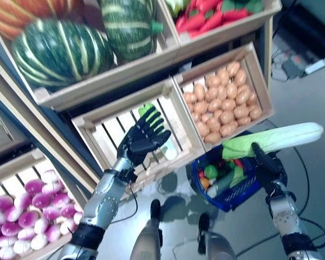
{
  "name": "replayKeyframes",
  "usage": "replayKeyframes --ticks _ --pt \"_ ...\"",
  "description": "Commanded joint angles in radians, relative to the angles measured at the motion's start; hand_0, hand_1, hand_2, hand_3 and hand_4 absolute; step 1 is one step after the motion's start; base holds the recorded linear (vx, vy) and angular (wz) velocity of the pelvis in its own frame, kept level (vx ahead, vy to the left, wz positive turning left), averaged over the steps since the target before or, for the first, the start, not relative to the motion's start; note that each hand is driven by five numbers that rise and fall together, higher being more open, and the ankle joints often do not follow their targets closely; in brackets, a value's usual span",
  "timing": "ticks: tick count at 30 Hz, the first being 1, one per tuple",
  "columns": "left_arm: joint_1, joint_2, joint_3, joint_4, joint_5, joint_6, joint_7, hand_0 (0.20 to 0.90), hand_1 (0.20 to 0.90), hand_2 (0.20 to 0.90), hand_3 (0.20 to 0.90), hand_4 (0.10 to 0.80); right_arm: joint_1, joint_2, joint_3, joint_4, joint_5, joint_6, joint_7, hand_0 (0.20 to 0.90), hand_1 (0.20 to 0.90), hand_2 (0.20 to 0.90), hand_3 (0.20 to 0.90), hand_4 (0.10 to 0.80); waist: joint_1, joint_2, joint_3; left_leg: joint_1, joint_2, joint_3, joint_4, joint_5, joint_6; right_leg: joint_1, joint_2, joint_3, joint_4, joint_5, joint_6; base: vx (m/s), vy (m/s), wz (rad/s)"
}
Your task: Put vegetables into the basket
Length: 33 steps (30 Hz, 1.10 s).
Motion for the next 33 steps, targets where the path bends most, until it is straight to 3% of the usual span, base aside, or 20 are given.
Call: replayKeyframes --ticks 1,8,16,19,25,33 --pt "-0.067 -0.001 0.035 -0.070 -0.032 -0.159 -0.026 0.900 0.900 0.900 0.900 0.800 -0.049 -0.065 -0.054 -0.057 0.074 -0.138 0.020 0.300 0.300 0.300 0.300 0.400 0.004 -0.003 -0.044 -0.071 0.001 -0.039 0.216 -0.157 -0.028 -0.057 0.004 0.017 0.075 0.037 -0.068 -0.186 -0.033 -0.02" --pt "-0.149 -0.018 -0.004 -0.070 0.001 -0.197 0.010 0.900 0.900 0.900 0.900 0.800 -0.171 -0.115 -0.023 0.109 0.019 -0.145 -0.047 0.300 0.300 0.300 0.300 0.400 0.014 0.014 0.037 -0.224 -0.011 -0.055 0.402 -0.198 -0.042 -0.175 -0.003 0.009 0.243 -0.017 -0.097 -0.124 -0.025 0.08" --pt "-0.200 -0.008 -0.015 -0.086 0.009 -0.246 0.008 0.900 0.900 0.900 0.900 0.800 -0.288 -0.162 0.017 0.177 0.007 -0.122 -0.042 0.300 0.300 0.300 0.300 0.400 0.036 0.024 0.084 -0.345 -0.034 -0.038 0.579 -0.282 -0.012 -0.325 -0.049 0.016 0.478 -0.095 -0.107 -0.067 0.023 0.03" --pt "-0.228 -0.006 0.005 -0.093 0.005 -0.251 0.002 0.900 0.900 0.900 0.900 0.800 -0.334 -0.180 0.032 0.209 -0.026 -0.081 -0.066 0.300 0.300 0.300 0.300 0.400 0.043 0.030 0.087 -0.388 -0.040 -0.028 0.650 -0.319 0.005 -0.392 -0.063 0.026 0.562 -0.120 -0.112 -0.021 0.052 -0.03" --pt "-0.259 0.001 0.013 -0.127 0.016 -0.251 0.005 0.900 0.900 0.900 0.900 0.800 -0.379 -0.203 0.062 0.265 -0.082 -0.014 -0.102 0.300 0.300 0.300 0.300 0.400 0.046 0.041 0.087 -0.435 -0.053 -0.031 0.775 -0.407 0.013 -0.457 -0.071 0.050 0.666 -0.174 -0.113 0.056 0.046 0.04" --pt "-0.286 0.004 0.001 -0.136 -0.051 -0.219 -0.017 0.900 0.900 0.900 0.900 0.800 -0.454 -0.259 0.105 0.329 -0.205 0.086 -0.169 0.300 0.300 0.300 0.300 0.400 0.052 0.058 0.103 -0.535 -0.055 -0.034 0.899 -0.445 0.023 -0.577 -0.083 0.071 0.790 -0.204 -0.116 0.026 0.004 0.05"
